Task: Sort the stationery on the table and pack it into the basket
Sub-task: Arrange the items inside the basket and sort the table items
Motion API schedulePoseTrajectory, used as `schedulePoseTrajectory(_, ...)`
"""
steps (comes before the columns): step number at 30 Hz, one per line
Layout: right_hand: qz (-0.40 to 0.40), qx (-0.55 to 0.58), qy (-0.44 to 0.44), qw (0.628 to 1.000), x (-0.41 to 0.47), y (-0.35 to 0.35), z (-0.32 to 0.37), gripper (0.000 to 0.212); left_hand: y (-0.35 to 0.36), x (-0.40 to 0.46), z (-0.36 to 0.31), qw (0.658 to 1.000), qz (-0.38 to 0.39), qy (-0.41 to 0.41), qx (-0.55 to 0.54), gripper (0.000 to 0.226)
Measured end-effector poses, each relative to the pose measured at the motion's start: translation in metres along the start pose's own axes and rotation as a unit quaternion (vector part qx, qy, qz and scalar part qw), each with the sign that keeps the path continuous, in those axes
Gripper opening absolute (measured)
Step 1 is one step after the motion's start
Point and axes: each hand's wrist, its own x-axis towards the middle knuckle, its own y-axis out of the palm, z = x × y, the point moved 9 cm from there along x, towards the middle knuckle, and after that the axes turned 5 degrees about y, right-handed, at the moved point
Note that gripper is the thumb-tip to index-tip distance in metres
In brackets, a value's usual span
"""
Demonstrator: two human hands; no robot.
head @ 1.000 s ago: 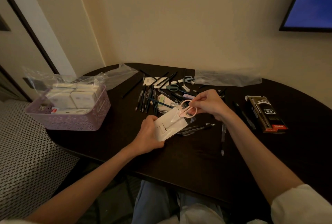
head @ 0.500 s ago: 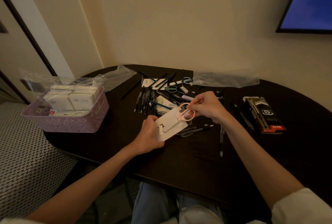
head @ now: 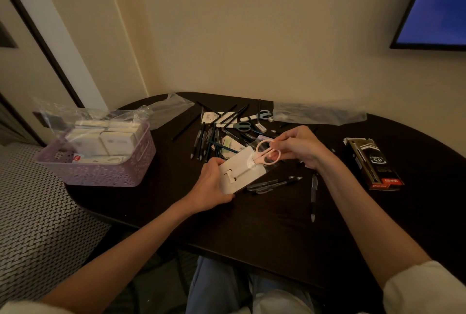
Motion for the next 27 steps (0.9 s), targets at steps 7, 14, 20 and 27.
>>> schedulePoseTrajectory(7, 0.027, 0.015, 0.013, 0.999, 0.009, 0.017, -0.011, 0.008, 0.003, 0.002, -0.003, 1.0, 0.001, 0.004, -0.012, 0.089)
schedulePoseTrajectory(14, 0.0, -0.007, 0.012, 1.0, 0.013, 0.012, -0.021, 0.01, 0.004, 0.001, -0.001, 1.0, -0.01, 0.003, -0.009, 0.087)
schedulePoseTrajectory(20, 0.011, -0.006, 0.005, 1.0, 0.022, 0.019, -0.03, 0.014, 0.004, 0.004, -0.005, 1.0, -0.015, 0.006, -0.017, 0.087)
schedulePoseTrajectory(27, 0.037, 0.028, 0.012, 0.999, 0.028, 0.029, -0.032, 0.019, 0.001, 0.003, -0.007, 1.0, -0.016, 0.012, -0.006, 0.087)
